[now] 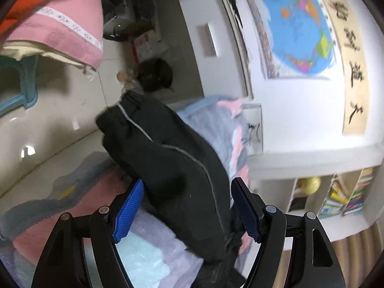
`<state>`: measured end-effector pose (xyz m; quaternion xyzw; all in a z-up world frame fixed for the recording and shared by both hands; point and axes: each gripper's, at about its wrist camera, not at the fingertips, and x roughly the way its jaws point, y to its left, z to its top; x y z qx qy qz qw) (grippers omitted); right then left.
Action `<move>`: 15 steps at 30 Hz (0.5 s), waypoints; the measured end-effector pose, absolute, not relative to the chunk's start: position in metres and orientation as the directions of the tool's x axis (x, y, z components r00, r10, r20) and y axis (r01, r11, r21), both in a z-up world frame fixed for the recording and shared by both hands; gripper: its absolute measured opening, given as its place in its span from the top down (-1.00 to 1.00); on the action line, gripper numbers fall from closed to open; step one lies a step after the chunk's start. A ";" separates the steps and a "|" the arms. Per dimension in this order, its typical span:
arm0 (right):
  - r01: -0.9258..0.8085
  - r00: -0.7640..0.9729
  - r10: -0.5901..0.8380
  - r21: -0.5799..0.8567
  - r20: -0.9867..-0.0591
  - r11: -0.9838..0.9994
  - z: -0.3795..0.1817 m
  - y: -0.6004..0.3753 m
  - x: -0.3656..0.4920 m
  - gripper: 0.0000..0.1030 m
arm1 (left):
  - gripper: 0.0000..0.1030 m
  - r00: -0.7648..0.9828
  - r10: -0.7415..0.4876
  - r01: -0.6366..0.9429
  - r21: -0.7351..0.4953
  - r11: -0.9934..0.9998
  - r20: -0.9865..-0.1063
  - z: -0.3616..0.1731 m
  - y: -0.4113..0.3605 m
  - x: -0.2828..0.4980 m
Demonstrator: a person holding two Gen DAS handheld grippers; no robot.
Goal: Fold large clothes
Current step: 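Grasp the black jacket's sleeve with the left gripper and lift it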
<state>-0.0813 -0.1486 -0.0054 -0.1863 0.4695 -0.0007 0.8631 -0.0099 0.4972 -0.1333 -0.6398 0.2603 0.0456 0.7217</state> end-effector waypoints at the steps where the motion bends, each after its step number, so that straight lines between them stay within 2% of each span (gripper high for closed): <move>1: -0.173 0.553 -0.171 -0.313 -0.816 0.934 -0.006 -0.150 -0.080 -0.96 | -0.53 0.844 -0.235 -0.445 -0.873 0.199 -0.483 -0.135 0.502 -0.011; 3: -0.164 0.537 -0.155 -0.283 -0.829 0.945 -0.008 -0.154 -0.077 -0.96 | -0.57 0.781 -0.246 -0.531 -0.818 0.221 -0.574 -0.147 0.511 -0.009; 4: -0.159 0.534 -0.152 -0.275 -0.832 0.948 -0.008 -0.156 -0.075 -0.96 | -0.57 0.771 -0.266 -0.542 -0.815 0.204 -0.579 -0.155 0.514 -0.007; 7: -0.139 0.523 -0.144 -0.251 -0.840 0.958 -0.008 -0.160 -0.071 -0.96 | -0.57 0.727 -0.378 -0.580 -0.807 0.109 -0.574 -0.189 0.516 0.011; 10: -0.131 0.529 -0.133 -0.235 -0.838 0.963 -0.002 -0.162 -0.072 -0.96 | -0.55 0.769 -0.409 -0.532 -0.846 0.018 -0.492 -0.203 0.514 0.022; 11: -0.128 0.534 -0.133 -0.235 -0.835 0.963 0.000 -0.162 -0.073 -0.96 | -0.39 0.789 -0.374 -0.518 -0.855 0.020 -0.487 -0.201 0.514 0.024; 12: -0.126 0.540 -0.133 -0.236 -0.831 0.964 0.003 -0.163 -0.074 -0.96 | -0.02 0.802 -0.341 -0.504 -0.862 0.051 -0.490 -0.192 0.512 0.026; 13: -0.124 0.542 -0.133 -0.236 -0.830 0.964 0.004 -0.164 -0.074 -0.96 | 0.15 0.802 -0.304 -0.507 -0.855 0.107 -0.514 -0.179 0.511 0.027; 14: -0.120 0.544 -0.131 -0.231 -0.829 0.966 0.006 -0.165 -0.075 -0.96 | 0.40 0.808 -0.257 -0.502 -0.848 0.172 -0.530 -0.164 0.508 0.027; 15: -0.116 0.545 -0.124 -0.221 -0.829 0.968 0.008 -0.167 -0.075 -0.96 | 0.55 0.816 -0.219 -0.489 -0.841 0.232 -0.535 -0.151 0.505 0.023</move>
